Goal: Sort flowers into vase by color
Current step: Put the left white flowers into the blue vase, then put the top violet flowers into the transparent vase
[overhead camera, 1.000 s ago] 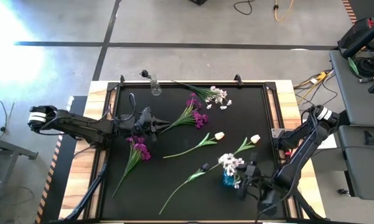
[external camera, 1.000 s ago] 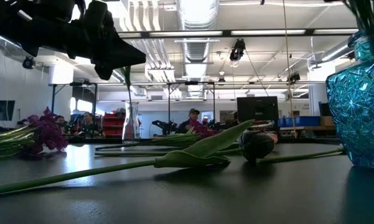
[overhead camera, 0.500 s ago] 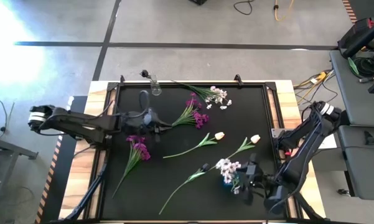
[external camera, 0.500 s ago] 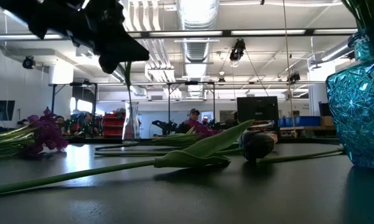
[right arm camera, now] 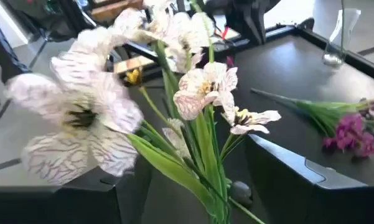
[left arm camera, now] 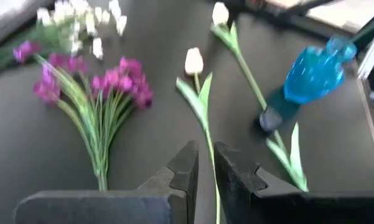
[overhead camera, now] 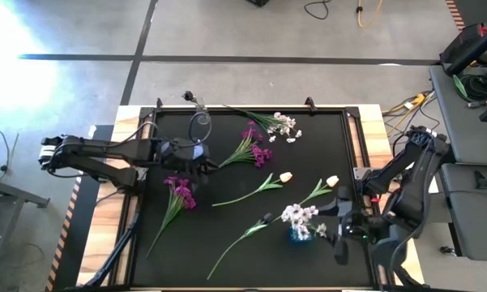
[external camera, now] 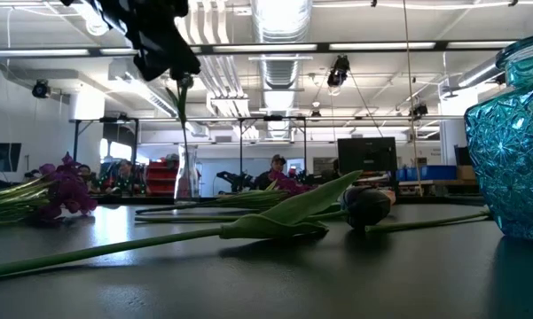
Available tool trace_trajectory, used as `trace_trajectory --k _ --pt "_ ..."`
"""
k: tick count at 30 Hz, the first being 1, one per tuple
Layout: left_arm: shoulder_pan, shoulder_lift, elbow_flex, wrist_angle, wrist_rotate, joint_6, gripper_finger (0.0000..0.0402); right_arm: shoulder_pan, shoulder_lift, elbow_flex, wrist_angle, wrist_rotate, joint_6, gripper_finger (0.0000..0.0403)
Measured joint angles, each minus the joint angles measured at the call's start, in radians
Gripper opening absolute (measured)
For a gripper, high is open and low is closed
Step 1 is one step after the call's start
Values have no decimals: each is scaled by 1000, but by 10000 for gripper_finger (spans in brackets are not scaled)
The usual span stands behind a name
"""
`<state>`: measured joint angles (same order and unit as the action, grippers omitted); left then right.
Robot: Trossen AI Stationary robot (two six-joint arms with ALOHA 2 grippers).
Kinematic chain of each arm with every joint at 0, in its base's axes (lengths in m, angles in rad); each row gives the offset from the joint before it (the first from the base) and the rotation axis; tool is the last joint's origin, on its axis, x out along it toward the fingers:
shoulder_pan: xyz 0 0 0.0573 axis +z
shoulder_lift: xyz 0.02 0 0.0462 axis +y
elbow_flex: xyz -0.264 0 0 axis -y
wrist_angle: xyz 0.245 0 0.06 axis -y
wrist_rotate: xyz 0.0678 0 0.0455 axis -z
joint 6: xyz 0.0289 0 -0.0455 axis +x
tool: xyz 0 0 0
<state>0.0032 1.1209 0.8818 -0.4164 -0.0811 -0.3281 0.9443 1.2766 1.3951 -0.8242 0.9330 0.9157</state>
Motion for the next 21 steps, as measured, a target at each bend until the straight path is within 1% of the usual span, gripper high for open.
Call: trace_trajectory --k 5,9,16,21 --pt "0 61 44 -111 48 2 37 0 0 112 -51 2 -64 223" --pt "-1 105 60 -123 69 4 37 0 1 132 -65 9 -80 212" --pt "-1 139 61 -107 80 4 37 0 10 126 -135 5 28 185" --pt "39 149 78 -131 86 5 29 -2 8 196 -174 9 52 164"
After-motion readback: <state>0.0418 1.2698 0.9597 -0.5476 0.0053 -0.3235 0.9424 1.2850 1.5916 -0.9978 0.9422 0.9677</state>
